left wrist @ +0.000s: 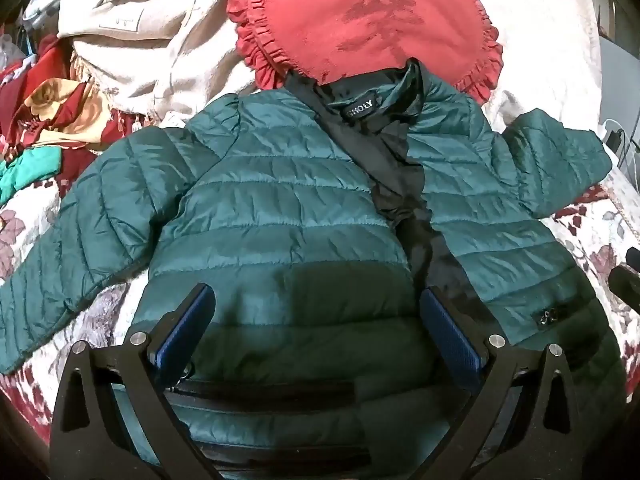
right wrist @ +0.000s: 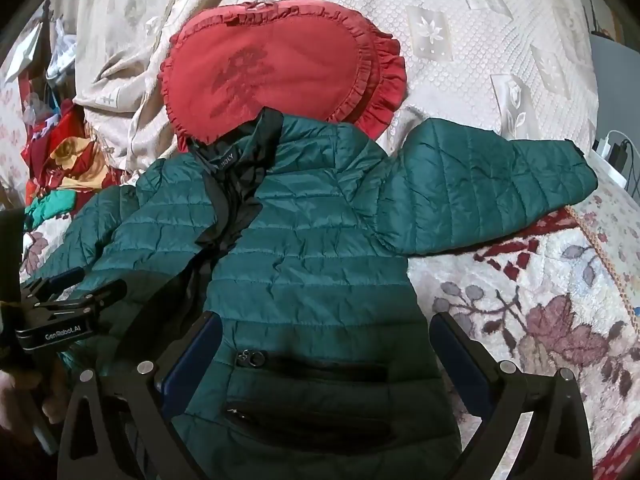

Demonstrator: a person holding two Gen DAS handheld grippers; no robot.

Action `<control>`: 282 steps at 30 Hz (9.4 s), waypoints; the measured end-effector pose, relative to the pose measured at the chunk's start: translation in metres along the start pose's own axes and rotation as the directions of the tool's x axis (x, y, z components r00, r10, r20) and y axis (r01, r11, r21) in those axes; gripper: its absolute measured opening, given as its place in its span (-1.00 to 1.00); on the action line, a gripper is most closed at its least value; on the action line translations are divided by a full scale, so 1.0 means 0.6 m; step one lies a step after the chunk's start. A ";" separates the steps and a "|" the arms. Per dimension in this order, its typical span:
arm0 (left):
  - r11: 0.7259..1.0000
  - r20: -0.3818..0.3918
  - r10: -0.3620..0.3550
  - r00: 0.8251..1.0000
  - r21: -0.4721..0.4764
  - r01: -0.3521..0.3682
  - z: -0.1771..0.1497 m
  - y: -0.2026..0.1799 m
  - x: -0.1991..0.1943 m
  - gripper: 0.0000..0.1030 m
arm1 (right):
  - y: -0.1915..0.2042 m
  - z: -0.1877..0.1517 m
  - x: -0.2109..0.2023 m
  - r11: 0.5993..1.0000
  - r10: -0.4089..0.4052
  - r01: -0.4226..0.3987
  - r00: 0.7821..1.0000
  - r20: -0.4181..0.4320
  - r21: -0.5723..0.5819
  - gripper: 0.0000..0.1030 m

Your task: Fold large clothes

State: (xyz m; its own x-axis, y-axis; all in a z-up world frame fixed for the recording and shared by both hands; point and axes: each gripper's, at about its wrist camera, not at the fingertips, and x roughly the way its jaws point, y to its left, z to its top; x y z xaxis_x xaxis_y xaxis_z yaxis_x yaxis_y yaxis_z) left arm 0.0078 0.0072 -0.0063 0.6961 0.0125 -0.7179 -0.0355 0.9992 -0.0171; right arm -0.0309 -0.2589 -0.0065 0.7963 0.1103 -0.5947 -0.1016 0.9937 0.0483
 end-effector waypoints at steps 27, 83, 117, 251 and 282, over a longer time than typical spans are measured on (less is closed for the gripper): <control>0.999 0.010 -0.030 0.999 0.017 0.030 -0.004 -0.007 -0.006 0.99 | 0.005 -0.001 -0.002 1.000 0.007 -0.007 1.000 0.005 -0.002 0.99; 0.998 0.053 -0.046 0.998 0.039 0.044 -0.005 -0.011 -0.020 0.99 | 0.050 0.002 -0.025 0.989 -0.045 0.063 0.989 0.138 -0.132 0.99; 0.998 -0.010 -0.045 0.999 -0.033 0.045 -0.009 0.013 0.000 0.99 | 0.050 -0.013 0.003 0.978 -0.113 0.112 0.994 0.006 -0.174 0.99; 0.997 -0.019 -0.053 0.998 -0.058 0.052 -0.014 0.031 0.003 0.99 | 0.066 -0.018 0.019 0.974 -0.112 0.114 0.994 0.022 -0.198 0.99; 0.987 0.009 0.063 0.998 -0.146 -0.061 0.024 0.099 -0.055 0.99 | 0.049 0.007 0.003 0.989 -0.061 0.068 0.997 0.056 -0.133 0.99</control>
State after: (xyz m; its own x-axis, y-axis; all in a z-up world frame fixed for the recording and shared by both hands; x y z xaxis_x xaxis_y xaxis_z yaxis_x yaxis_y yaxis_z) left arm -0.0070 0.0669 0.0262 0.6990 0.0757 -0.7111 -0.1822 0.9804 -0.0747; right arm -0.0299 -0.2293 -0.0028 0.8330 0.0510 -0.5510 -0.1258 0.9871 -0.0988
